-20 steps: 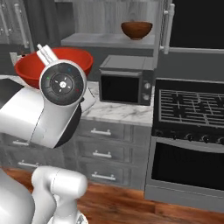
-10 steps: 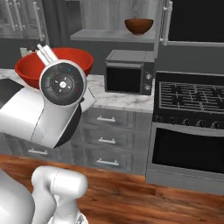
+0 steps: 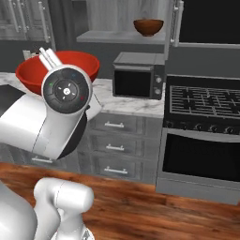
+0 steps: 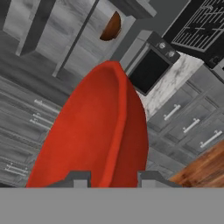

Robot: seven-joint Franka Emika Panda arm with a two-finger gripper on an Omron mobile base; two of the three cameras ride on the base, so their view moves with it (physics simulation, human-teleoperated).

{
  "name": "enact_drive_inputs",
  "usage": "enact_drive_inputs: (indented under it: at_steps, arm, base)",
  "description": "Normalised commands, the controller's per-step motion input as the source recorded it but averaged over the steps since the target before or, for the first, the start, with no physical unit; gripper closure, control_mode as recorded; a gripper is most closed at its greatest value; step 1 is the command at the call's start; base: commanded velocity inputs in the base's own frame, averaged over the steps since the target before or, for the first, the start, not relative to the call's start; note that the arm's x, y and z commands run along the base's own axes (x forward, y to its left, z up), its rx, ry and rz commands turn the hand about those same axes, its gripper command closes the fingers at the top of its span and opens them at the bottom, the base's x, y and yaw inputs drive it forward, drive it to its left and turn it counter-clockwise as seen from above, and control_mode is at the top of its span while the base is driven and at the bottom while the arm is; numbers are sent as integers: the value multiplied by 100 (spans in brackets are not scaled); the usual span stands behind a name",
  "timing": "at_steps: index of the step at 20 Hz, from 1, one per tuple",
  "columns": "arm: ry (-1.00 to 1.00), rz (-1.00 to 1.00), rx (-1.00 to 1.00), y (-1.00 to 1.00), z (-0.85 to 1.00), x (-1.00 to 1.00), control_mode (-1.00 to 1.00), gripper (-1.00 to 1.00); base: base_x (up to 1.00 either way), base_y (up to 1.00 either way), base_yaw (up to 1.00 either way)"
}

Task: Move the bowls from the cabinet to the plates on the dining table.

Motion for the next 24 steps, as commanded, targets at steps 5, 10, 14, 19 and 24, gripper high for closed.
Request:
enact_drive_inputs:
  at_steps: [5,10,14,19,24]
  arm:
    - [0,0,0,0,0,0,100,100]
    - [0,0,0,0,0,0,100,100]
    - [0,0,0,0,0,0,100,100]
    - [0,0,0,0,0,0,100,100]
    - [0,0,0,0,0,0,100,100]
  base:
    - [-52,-12,6]
    - [-14,-9,-13]
    - [0,0,-25]
    - [0,0,-25]
    - [0,0,-25]
